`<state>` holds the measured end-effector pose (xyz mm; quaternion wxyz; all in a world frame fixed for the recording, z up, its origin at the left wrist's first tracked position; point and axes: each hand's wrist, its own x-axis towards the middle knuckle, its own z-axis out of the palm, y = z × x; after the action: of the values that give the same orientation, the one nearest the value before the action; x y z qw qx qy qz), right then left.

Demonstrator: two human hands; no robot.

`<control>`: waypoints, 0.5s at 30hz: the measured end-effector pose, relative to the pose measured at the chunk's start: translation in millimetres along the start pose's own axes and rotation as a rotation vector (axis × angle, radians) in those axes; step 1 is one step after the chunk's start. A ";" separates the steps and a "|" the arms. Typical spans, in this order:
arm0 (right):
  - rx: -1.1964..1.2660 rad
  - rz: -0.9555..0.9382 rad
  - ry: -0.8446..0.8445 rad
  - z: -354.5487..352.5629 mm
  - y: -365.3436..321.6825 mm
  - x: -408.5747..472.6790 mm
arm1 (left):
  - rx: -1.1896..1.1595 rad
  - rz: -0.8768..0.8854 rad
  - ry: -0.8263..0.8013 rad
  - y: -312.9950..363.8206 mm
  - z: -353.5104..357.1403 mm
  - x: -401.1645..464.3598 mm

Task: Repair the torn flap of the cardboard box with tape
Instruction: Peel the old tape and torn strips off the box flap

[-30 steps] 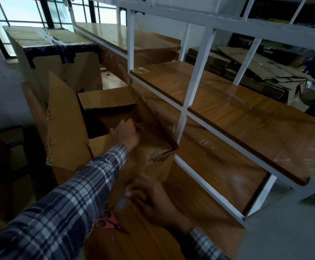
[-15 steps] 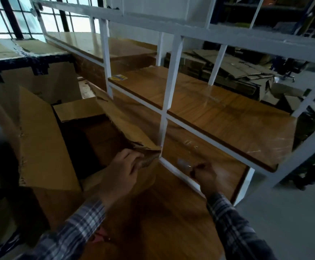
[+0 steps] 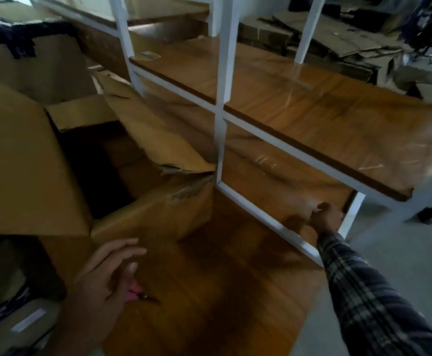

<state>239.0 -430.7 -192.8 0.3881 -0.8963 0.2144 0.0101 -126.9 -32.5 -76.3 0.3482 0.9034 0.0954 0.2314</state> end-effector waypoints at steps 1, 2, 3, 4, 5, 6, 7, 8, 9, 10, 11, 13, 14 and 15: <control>-0.051 -0.018 0.032 -7.1 -4.4 -7.1 | 0.005 -0.037 -0.006 -5.8 0.3 0.1; -0.074 -0.042 0.045 -11.9 -12.3 -17.2 | 0.012 -0.070 -0.008 -9.8 -2.6 0.8; -0.077 -0.065 0.035 -11.1 -12.9 -17.6 | 0.009 -0.093 -0.019 -13.2 -5.8 1.8; -0.081 -0.069 0.040 -9.6 -13.5 -13.9 | 0.014 -0.104 -0.030 -17.8 -6.9 2.4; -0.066 -0.059 0.045 -4.5 -12.4 -6.5 | 0.020 -0.116 -0.038 -21.0 -8.0 2.7; -0.066 -0.069 0.039 -3.2 -13.2 -3.3 | 0.015 -0.118 -0.042 -23.6 -7.4 3.0; -0.084 -0.106 0.008 -2.3 -14.3 -5.7 | 0.008 -0.131 -0.048 -27.6 -6.8 1.4; -0.116 -0.137 -0.016 0.2 -12.1 -6.0 | -0.002 -0.145 -0.048 -32.1 -6.0 -0.7; -0.098 -0.145 -0.058 3.0 -9.4 -0.6 | -0.017 -0.162 -0.051 -37.8 -4.1 -3.2; -0.084 -0.144 -0.094 5.0 -7.6 1.2 | -0.032 -0.190 -0.055 -42.4 -3.2 -6.6; -0.078 -0.149 -0.118 7.6 -4.6 5.2 | -0.051 -0.219 -0.068 -49.6 -0.7 -10.8; -0.084 -0.192 -0.143 3.9 -9.3 -4.0 | -0.062 -0.255 -0.108 -64.4 3.1 -21.2; -0.090 -0.192 -0.130 -1.2 -14.4 -18.2 | -0.056 -0.266 -0.132 -71.9 4.7 -26.2; -0.084 -0.196 -0.109 -5.0 -17.9 -35.6 | -0.045 -0.277 -0.157 -80.4 6.1 -30.6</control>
<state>213.0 -409.9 -170.4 0.3604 -0.9265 0.1038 0.0298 -151.6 13.1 -145.2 0.4034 0.8889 0.1862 0.1118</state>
